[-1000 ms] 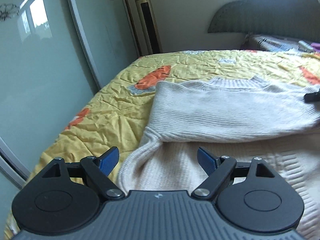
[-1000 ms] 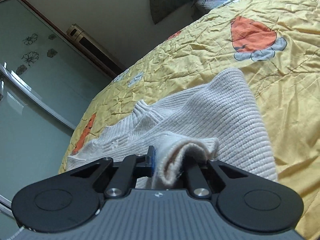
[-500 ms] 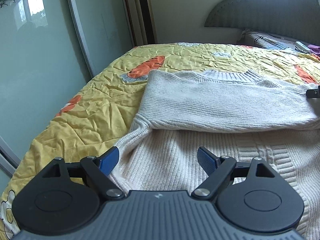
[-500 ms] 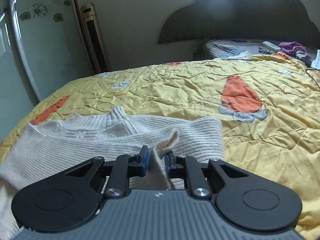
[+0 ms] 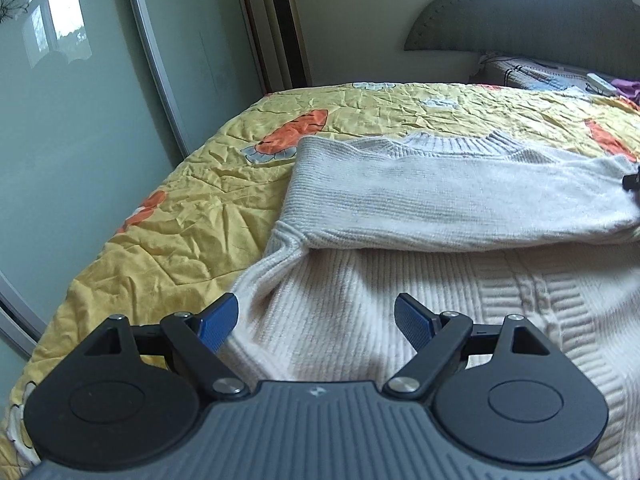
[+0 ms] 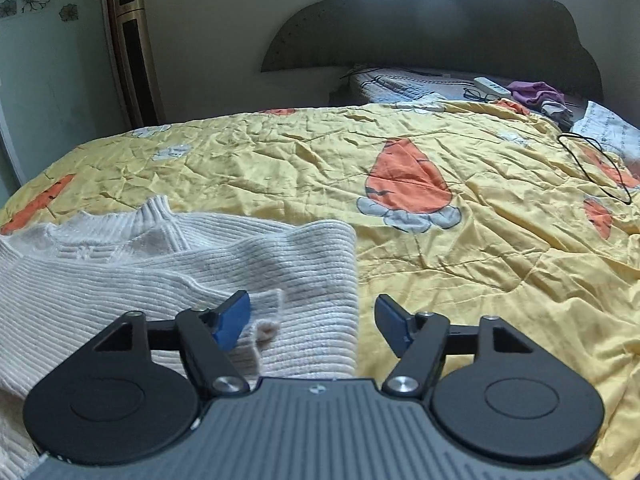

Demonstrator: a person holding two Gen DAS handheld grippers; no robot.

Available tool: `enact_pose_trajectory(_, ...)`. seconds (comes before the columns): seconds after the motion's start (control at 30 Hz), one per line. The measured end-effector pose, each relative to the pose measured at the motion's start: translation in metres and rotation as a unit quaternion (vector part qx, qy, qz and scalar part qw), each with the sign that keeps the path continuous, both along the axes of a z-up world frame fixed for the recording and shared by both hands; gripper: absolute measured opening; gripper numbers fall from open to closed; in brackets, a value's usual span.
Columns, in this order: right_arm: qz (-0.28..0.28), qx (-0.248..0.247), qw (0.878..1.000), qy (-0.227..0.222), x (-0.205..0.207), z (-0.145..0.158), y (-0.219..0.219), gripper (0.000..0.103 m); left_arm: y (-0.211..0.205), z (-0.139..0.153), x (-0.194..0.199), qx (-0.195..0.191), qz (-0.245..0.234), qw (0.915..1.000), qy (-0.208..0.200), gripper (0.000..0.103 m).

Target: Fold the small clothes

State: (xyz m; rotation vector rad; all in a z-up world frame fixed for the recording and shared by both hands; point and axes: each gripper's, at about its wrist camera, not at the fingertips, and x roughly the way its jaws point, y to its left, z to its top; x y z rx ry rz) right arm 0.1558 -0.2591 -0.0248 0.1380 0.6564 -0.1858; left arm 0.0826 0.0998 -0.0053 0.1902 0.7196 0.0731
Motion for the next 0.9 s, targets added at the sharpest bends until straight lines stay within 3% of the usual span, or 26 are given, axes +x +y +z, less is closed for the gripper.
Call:
enact_pose_trajectory(0.1,0.016,0.010,1.000,-0.018,-0.016,0.009,0.002,0.074,0.009,-0.004,-0.007,0.020,-0.006,0.9997,0.010,0.086)
enact_pose_trajectory(0.23,0.060,0.042,0.997,-0.039,-0.045,0.016,0.009,0.077,0.029,-0.002,-0.021,0.004,-0.003,0.9999,0.009,0.086)
enact_pose_trajectory(0.37,0.101,0.098,0.989,-0.051,-0.083,0.016,0.015,0.079,0.050,0.007,-0.037,-0.036,0.014,0.9989,-0.026,0.086)
enact_pose_trajectory(0.53,0.139,0.097,0.984,-0.057,-0.125,0.013,0.042,0.083,0.048,0.014,-0.057,-0.093,0.011,0.9909,-0.097,0.092)
enact_pose_trajectory(0.73,0.200,0.081,0.975,-0.060,-0.167,0.002,0.080,0.084,-0.013,-0.009,-0.065,0.016,-0.007,0.9927,-0.119,0.093)
enact_pose_trajectory(0.8,0.222,0.065,0.970,-0.070,-0.179,0.003,0.089,0.084,-0.025,-0.016,-0.064,0.030,-0.026,0.9929,-0.112,0.093)
enact_pose_trajectory(0.9,0.235,0.052,0.967,-0.083,-0.188,0.005,0.096,0.085,-0.035,-0.015,-0.058,0.012,-0.078,0.9928,-0.090,0.093)
